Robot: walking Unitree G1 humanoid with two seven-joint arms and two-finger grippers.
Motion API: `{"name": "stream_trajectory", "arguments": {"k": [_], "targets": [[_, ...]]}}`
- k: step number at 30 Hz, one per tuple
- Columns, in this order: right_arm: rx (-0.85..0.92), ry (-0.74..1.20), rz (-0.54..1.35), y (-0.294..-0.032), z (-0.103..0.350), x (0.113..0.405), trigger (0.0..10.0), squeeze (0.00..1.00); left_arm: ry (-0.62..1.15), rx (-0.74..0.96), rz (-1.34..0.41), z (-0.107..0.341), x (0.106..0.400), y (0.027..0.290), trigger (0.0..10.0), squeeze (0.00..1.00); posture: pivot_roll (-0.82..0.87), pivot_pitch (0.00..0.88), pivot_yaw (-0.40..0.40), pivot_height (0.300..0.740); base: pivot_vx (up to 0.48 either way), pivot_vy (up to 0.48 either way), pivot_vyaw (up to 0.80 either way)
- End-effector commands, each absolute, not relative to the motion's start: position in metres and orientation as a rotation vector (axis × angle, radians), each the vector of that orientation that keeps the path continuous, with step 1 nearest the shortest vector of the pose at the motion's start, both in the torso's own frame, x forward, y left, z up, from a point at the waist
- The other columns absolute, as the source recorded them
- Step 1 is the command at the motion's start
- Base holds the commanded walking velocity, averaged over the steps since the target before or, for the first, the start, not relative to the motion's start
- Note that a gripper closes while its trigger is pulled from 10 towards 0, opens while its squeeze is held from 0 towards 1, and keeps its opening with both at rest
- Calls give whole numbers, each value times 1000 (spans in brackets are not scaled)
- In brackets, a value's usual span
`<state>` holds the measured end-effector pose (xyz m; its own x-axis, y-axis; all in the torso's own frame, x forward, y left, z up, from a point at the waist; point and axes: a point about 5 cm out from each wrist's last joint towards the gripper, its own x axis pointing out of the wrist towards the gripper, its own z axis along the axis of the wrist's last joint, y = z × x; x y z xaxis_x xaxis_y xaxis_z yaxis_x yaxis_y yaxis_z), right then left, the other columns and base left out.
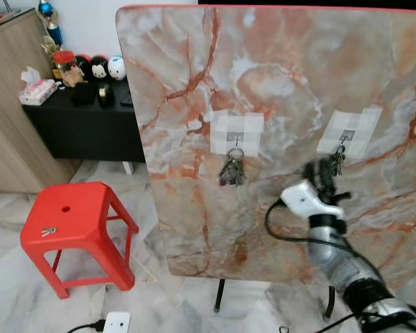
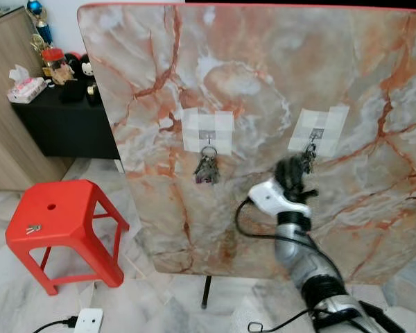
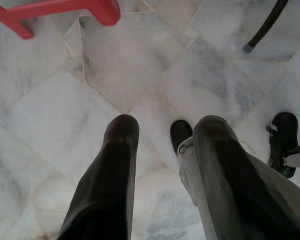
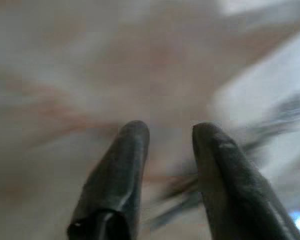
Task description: Hang keys on a hook
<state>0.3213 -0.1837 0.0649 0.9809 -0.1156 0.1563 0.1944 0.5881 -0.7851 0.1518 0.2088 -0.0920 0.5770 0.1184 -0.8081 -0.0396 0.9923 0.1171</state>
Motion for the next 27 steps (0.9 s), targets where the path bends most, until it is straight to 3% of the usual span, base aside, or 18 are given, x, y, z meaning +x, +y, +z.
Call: {"name": "stream_trajectory", "arguments": {"k": [1, 2, 5, 7, 8, 9, 15, 21, 27], "targets": [[-853, 69, -120, -188, 45, 314, 10000, 0, 988, 101, 74, -95, 145, 208, 10000, 0, -85, 0, -24, 740, 0, 0, 0], [-745, 280, -10, -183, 16, 301, 10000, 0, 988, 101, 73, -95, 145, 208, 10000, 0, -89, 0, -23, 740, 0, 0, 0], [-580, 507, 52, -180, -17, 275, 10000, 0, 989, 100, 72, -95, 145, 207, 10000, 0, -84, 0, -23, 740, 0, 0, 0], [-522, 558, 47, -181, -24, 269, 10000, 0, 989, 100, 73, -95, 146, 207, 10000, 0, -78, 0, -24, 740, 0, 0, 0], [-365, 682, -23, -186, -41, 250, 10000, 0, 988, 101, 76, -95, 146, 208, 10000, 0, -77, 0, -22, 740, 0, 0, 0], [-317, 722, -46, -188, -46, 244, 10000, 0, 987, 101, 77, -95, 146, 208, 10000, 0, -77, 0, -22, 740, 0, 0, 0], [-172, 972, -129, -199, -79, 191, 10000, 0, 988, 108, 74, -95, 147, 210, 10000, 0, -81, 0, -7, 740, 0, 0, 0], [-87, 1129, -189, -206, -98, 147, 10000, 0, 986, 104, 72, -94, 148, 211, 10000, 0, -70, 0, -8, 740, 0, 0, 0], [-14, 1105, -206, -203, -98, 148, 10000, 0, 968, 105, 70, -92, 152, 211, 10000, 0, -77, 0, -5, 740, 0, 0, 0]]}}
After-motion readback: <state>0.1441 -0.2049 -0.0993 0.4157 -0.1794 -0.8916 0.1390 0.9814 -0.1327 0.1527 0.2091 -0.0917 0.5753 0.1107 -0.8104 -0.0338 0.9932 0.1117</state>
